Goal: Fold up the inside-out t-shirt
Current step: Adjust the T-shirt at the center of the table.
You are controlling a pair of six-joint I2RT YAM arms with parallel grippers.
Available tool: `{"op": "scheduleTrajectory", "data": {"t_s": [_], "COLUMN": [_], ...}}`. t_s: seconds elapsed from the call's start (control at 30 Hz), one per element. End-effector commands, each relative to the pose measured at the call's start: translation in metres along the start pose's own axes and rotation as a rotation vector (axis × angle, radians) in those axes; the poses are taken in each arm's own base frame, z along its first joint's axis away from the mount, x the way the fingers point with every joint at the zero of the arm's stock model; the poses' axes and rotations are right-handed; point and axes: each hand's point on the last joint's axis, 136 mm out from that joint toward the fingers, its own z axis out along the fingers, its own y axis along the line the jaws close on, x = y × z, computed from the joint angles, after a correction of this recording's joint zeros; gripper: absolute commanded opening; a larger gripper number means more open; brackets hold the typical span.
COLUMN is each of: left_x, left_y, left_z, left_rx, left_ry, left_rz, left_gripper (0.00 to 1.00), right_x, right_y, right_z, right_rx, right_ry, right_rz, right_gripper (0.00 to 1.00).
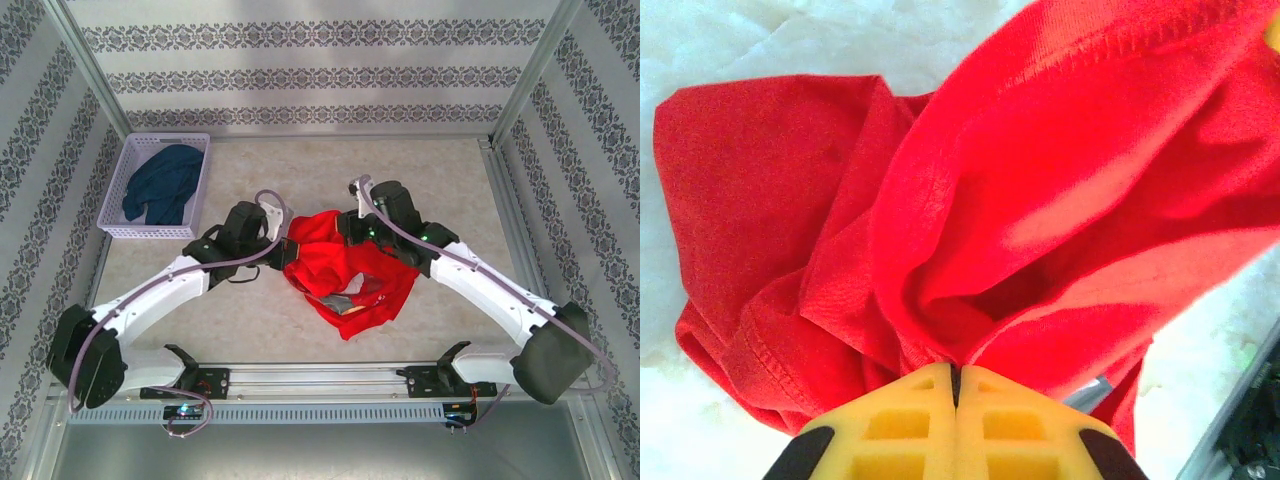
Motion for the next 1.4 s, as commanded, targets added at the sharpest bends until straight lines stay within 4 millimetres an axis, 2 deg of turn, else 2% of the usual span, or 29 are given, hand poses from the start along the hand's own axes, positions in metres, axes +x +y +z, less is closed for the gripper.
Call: {"op": "scheduleTrajectory", "data": {"t_s": [0.0, 0.2, 0.33, 0.47, 0.6, 0.73, 0.8, 0.9, 0.97, 1.0, 1.03, 1.07, 1.1, 1.17, 1.27, 1.37], "left_x": [0.005, -0.013, -0.03, -0.047, -0.037, -0.01, 0.004, 0.035, 0.057, 0.064, 0.065, 0.061, 0.053, 0.027, -0.007, -0.017], "left_y": [-0.014, -0.045, -0.076, -0.105, -0.122, -0.126, -0.119, -0.1, -0.09, -0.087, -0.081, -0.073, -0.067, -0.047, -0.006, 0.04], "left_z": [-0.015, -0.042, -0.065, -0.083, -0.078, -0.068, -0.065, -0.061, -0.055, -0.052, -0.047, -0.041, -0.037, -0.028, -0.019, -0.007], "left_rx": [0.054, 0.193, 0.322, 0.427, 0.449, 0.472, 0.455, 0.387, 0.37, 0.367, 0.343, 0.293, 0.249, 0.144, -0.013, -0.148], "left_ry": [-0.002, -0.111, -0.187, -0.216, -0.143, -0.039, 0.018, 0.138, 0.217, 0.241, 0.245, 0.231, 0.209, 0.142, 0.067, 0.028], "left_rz": [0.043, 0.083, 0.135, 0.187, 0.264, 0.298, 0.278, 0.229, 0.181, 0.165, 0.158, 0.153, 0.154, 0.121, -0.016, -0.143], "left_gripper": [0.0, 0.0, 0.0, 0.0, 0.0, 0.0, 0.0, 0.0, 0.0, 0.09, 0.26, 0.37, 0.43, 0.54, 0.57, 0.65], "right_x": [-0.021, -0.019, -0.018, -0.032, -0.034, -0.016, 0.005, 0.062, 0.102, 0.116, 0.12, 0.116, 0.109, 0.079, 0.048, 0.029], "right_y": [-0.006, -0.021, -0.029, -0.017, -0.009, -0.011, -0.009, -0.011, -0.012, -0.015, -0.02, -0.026, -0.029, -0.043, -0.073, -0.124], "right_z": [-0.018, -0.021, -0.027, -0.048, -0.072, -0.088, -0.089, -0.088, -0.085, -0.084, -0.084, -0.084, -0.084, -0.08, -0.067, -0.049], "right_rx": [0.042, 0.113, 0.169, 0.146, 0.119, 0.124, 0.094, 0.079, 0.059, 0.058, 0.075, 0.099, 0.113, 0.158, 0.222, 0.378], "right_ry": [-0.048, -0.011, 0.024, -0.02, -0.051, -0.019, 0.04, 0.198, 0.283, 0.305, 0.3, 0.272, 0.244, 0.148, 0.076, 0.043], "right_rz": [-0.03, -0.044, -0.086, -0.124, -0.126, -0.109, -0.085, 0.005, 0.079, 0.112, 0.127, 0.124, 0.111, 0.091, 0.111, 0.129], "right_gripper": [0.0, 0.0, 0.0, 0.0, 0.0, 0.0, 0.0, 0.0, 0.1, 0.18, 0.27, 0.33, 0.36, 0.44, 0.5, 0.54]}}
